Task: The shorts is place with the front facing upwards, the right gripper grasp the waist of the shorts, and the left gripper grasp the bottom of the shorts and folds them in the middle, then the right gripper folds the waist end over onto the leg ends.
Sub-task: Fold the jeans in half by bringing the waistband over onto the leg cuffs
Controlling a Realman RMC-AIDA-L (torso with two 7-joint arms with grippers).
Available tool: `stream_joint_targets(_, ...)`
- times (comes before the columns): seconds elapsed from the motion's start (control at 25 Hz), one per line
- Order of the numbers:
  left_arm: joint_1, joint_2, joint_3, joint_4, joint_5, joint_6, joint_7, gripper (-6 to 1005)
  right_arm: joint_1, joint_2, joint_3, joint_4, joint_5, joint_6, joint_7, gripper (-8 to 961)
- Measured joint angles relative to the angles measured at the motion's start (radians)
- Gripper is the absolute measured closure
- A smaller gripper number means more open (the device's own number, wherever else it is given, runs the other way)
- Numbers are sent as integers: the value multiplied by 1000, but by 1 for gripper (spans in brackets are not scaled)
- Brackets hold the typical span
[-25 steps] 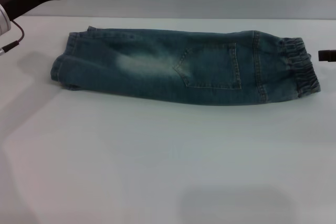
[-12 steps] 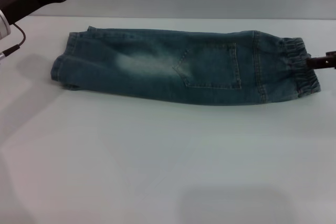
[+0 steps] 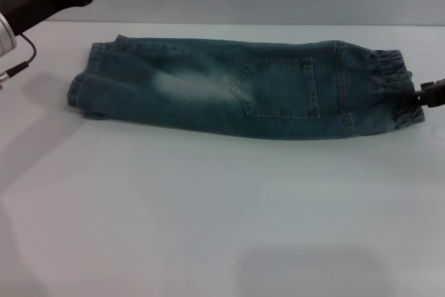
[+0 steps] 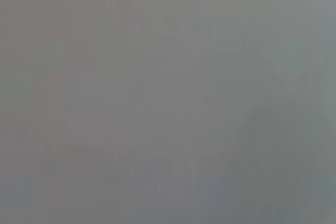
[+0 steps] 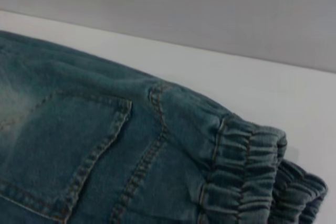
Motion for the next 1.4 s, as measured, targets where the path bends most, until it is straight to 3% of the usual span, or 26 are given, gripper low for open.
stream_joint_targets(1.04,2,-1,0,-36,-16,19,24,167,10,39,-22,20,6,33,-32,445)
stream_joint_targets(1.28,6,-2,0,-37,-16,29,26,167,-8,73,-22,-27,8,28,-79,465)
stream_joint_targets(1.4,9,-1,0,-38,-16,35,35,167,-8,74,-21,-29,8,28,-79,572)
